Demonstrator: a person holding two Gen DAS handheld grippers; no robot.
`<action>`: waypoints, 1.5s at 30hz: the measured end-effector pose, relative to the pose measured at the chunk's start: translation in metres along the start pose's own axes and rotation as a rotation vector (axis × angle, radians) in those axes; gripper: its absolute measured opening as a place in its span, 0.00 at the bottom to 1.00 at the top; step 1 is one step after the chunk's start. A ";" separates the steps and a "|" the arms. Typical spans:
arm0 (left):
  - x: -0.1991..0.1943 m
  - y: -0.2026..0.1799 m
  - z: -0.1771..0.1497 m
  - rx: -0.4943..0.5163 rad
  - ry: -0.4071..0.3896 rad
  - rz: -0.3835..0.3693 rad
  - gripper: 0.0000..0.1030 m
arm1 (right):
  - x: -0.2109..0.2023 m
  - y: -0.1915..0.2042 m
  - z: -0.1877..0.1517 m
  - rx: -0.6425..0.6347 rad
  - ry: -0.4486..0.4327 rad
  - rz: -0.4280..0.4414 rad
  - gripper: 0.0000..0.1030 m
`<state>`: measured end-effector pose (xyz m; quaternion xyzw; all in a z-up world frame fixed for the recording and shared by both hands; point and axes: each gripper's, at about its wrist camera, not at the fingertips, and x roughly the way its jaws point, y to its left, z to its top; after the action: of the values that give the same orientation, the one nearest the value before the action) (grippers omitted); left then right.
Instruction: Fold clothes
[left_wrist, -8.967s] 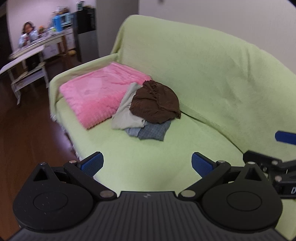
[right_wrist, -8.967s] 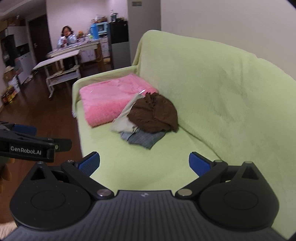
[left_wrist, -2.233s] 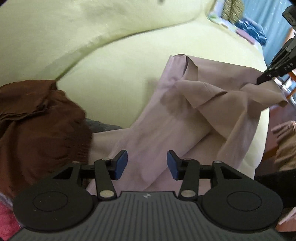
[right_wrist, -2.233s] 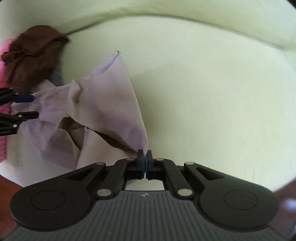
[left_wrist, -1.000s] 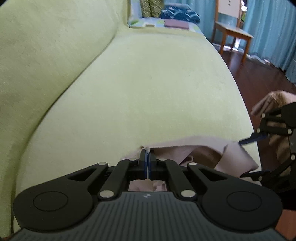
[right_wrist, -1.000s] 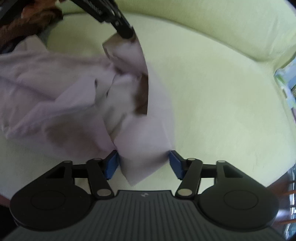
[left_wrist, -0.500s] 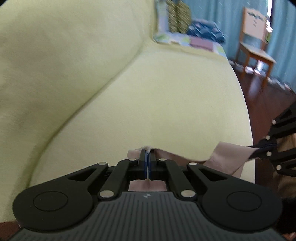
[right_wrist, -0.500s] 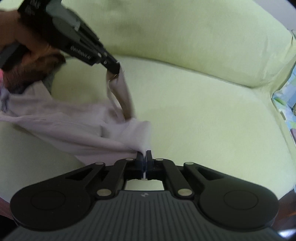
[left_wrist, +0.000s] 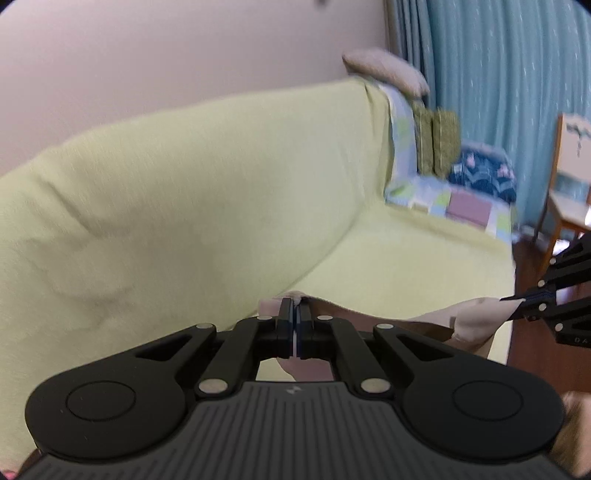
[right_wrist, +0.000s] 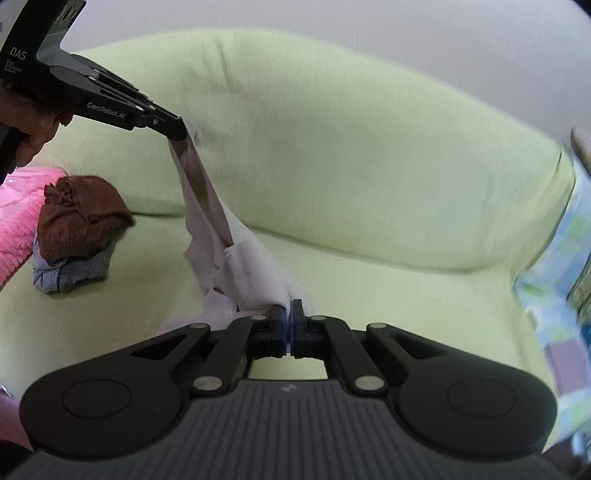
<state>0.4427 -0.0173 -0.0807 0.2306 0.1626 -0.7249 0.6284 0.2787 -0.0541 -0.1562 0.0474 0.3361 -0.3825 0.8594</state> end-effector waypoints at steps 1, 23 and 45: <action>-0.003 -0.005 0.006 -0.005 -0.020 -0.005 0.00 | -0.010 -0.006 0.004 -0.009 -0.009 -0.010 0.00; -0.004 -0.090 0.073 0.005 -0.047 0.021 0.00 | -0.126 -0.161 0.032 -0.021 -0.071 0.095 0.00; 0.413 -0.081 0.038 -0.179 0.292 0.275 0.00 | 0.294 -0.442 -0.036 -0.110 0.158 0.348 0.00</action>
<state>0.3147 -0.3695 -0.2755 0.2962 0.2827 -0.5739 0.7092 0.0966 -0.5363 -0.2868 0.0876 0.4095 -0.2045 0.8848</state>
